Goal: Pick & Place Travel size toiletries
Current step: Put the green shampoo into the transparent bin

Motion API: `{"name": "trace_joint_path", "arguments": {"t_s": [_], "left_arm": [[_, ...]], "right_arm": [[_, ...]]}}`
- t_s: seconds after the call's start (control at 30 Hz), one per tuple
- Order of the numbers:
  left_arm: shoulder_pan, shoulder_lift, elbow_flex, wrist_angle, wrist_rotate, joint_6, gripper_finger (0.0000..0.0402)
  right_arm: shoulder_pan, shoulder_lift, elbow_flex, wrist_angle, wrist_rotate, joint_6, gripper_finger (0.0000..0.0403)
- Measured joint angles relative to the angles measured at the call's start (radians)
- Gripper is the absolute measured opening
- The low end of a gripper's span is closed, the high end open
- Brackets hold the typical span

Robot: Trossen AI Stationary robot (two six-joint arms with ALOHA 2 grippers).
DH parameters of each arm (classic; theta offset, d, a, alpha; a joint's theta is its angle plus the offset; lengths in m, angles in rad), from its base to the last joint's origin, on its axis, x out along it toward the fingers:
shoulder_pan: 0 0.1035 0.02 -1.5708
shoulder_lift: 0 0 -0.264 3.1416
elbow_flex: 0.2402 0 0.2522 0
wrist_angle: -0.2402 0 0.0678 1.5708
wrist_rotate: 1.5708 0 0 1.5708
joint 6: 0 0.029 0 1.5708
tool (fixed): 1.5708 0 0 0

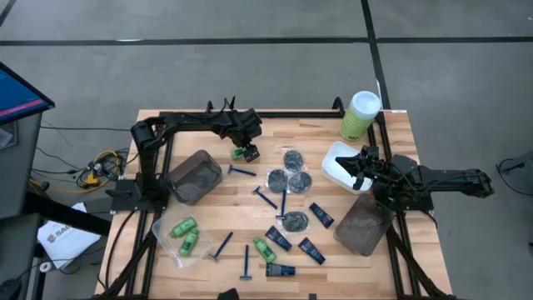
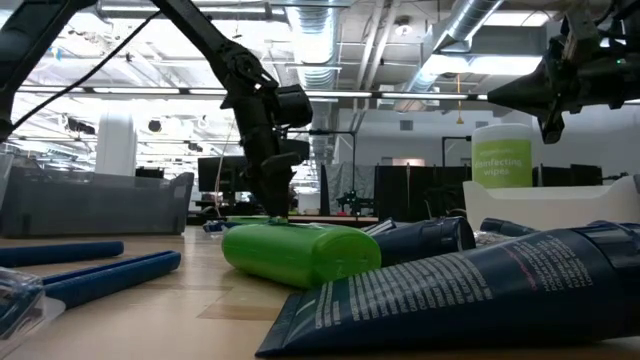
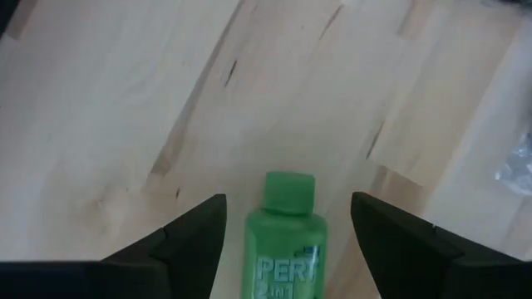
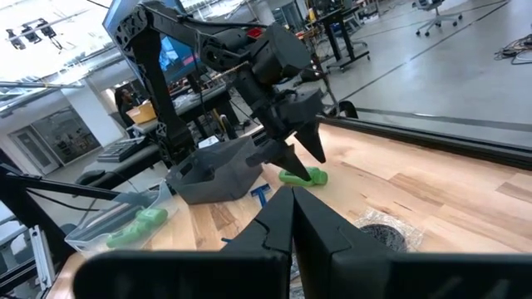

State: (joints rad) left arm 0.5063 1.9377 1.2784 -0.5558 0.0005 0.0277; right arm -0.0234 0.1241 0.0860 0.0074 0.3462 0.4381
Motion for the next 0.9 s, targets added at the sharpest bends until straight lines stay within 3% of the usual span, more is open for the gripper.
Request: {"name": "trace_joint_path", "arguments": {"t_s": [0.33, 0.67, 0.9], "left_arm": [[-0.002, 0.061, 0.009, -0.017, -0.005, 0.041, 0.024], [-0.003, 0.065, 0.01, -0.019, -0.001, 0.04, 0.0154], [-0.007, 0.065, 0.01, -0.021, -0.011, 0.038, 0.0164]], "right_arm": [[0.001, 0.0, 0.0, -0.001, 0.0, 0.034, 0.0], [0.001, 0.0, 0.0, -0.001, 0.0, 0.034, 0.0], [0.001, 0.0, 0.0, -0.001, 0.0, 0.034, 0.0]]}}
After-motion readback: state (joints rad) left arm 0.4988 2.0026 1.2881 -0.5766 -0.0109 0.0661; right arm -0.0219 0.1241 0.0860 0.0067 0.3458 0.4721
